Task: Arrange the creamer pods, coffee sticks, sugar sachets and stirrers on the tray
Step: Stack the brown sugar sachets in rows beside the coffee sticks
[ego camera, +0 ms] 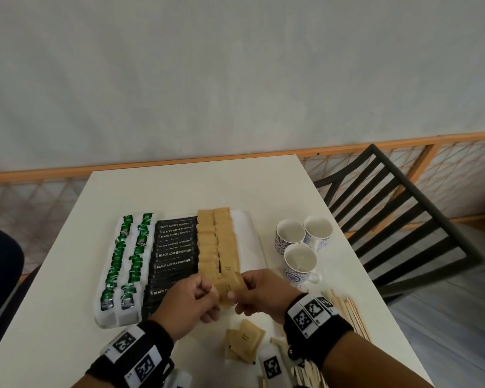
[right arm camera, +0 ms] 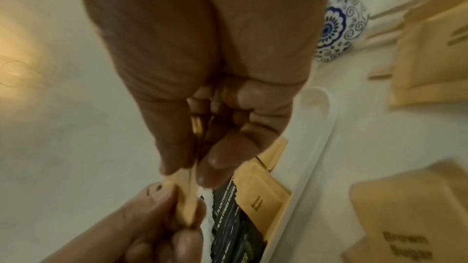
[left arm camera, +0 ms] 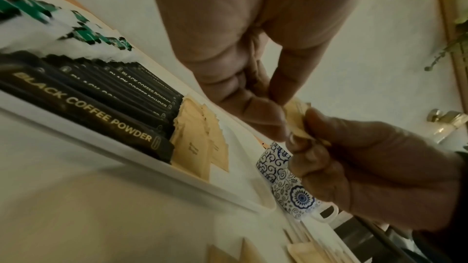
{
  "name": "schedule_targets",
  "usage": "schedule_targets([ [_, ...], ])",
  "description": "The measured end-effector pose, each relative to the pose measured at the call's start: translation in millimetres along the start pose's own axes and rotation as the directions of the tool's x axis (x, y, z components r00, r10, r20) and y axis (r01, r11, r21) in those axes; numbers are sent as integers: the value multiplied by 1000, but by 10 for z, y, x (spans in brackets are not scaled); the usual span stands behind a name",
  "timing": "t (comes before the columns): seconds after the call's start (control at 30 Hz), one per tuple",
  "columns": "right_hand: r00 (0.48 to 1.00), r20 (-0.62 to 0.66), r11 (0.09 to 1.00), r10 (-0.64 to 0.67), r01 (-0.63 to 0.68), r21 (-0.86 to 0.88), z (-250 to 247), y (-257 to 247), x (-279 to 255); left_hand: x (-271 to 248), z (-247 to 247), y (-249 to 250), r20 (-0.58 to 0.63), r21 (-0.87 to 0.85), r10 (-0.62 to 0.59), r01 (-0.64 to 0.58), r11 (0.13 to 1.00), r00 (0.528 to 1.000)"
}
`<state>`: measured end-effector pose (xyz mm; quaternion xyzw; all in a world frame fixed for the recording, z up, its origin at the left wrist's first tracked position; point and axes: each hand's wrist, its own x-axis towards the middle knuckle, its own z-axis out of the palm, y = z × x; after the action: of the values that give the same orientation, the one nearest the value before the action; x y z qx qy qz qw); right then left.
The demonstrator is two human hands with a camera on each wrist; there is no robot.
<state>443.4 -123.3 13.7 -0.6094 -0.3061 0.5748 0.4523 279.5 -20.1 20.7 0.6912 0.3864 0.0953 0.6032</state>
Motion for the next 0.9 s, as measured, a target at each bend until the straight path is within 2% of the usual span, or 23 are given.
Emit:
schedule_targets([
  [0.07,998,-68,1000,-1,2,19,-42,46,86,46,13,-49,75,75,-30,25,997,997],
  [0.1,995,-99,1000,2,-5,-22,-73,69,137,73,15,-77,96,130,-43,30,991,994],
  [0.13,991,-135,990,0,-20,-143,-109,91,193,99,11,-106,105,183,-54,34,983,993],
  [0.17,986,-168,940,-8,-50,-336,-149,113,254,119,3,-132,105,230,-63,37,973,992],
  [0.23,971,-236,724,-42,-134,-677,-214,139,368,145,-23,-184,102,309,-75,40,950,992],
  [0.27,963,-263,654,-57,-163,-739,-232,142,413,152,-35,-209,107,342,-80,39,939,991],
  [0.4,963,-265,581,-42,-192,-791,-221,138,611,162,-83,-293,133,429,-127,58,902,983],
  [0.7,939,-341,570,-47,-255,-781,-176,174,922,151,-160,-500,149,469,-141,55,881,979],
  [0.83,924,-377,681,-66,-235,-694,-169,149,842,115,-100,-572,192,542,-123,0,840,974],
  [0.9,929,-356,690,-102,-192,-698,-159,109,746,95,-47,-571,198,597,-105,-35,802,974],
])
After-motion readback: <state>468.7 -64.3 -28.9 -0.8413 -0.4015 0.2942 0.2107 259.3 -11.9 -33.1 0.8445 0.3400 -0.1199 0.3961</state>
